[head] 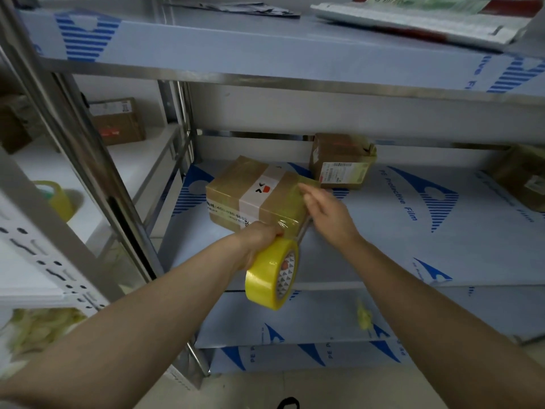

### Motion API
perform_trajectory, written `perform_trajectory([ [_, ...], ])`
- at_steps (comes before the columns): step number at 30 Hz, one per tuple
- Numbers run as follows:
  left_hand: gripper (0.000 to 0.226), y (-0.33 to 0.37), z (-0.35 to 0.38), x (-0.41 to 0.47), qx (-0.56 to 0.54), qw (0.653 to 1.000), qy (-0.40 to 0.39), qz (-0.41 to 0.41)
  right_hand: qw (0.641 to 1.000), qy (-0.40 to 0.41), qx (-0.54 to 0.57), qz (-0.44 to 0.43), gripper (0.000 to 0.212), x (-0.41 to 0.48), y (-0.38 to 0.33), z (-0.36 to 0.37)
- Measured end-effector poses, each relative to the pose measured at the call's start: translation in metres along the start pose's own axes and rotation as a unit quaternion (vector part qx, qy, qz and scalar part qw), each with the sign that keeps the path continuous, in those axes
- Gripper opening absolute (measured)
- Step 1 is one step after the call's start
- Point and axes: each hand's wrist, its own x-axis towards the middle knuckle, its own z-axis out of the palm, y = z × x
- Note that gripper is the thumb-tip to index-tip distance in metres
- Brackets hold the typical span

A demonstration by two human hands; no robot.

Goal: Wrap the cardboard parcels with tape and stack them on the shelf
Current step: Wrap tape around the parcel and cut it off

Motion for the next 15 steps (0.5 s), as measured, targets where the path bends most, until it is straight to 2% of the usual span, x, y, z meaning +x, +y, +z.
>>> perform_trajectory([
  [2,0.024,0.000,0.001,0.000,-0.013,1.000,0.003,0.007,0.989,-0.110,-0.080,-0.056,0.052,0.005,-0.012,0.019],
  [4,0.023,0.000,0.003,-0.001,-0.031,0.999,-0.001,0.012,0.969,-0.163,-0.164,-0.082,0.055,0.008,-0.009,0.030],
  [10,0.005,0.000,0.000,-0.001,-0.020,1.000,-0.003,0.023,0.962,-0.174,-0.184,-0.103,0.052,0.009,0.000,0.031],
  [15,0.033,-0.015,-0.005,-0.007,0.077,0.996,-0.025,0.028,0.962,-0.179,-0.178,-0.099,0.053,0.011,0.001,0.032],
])
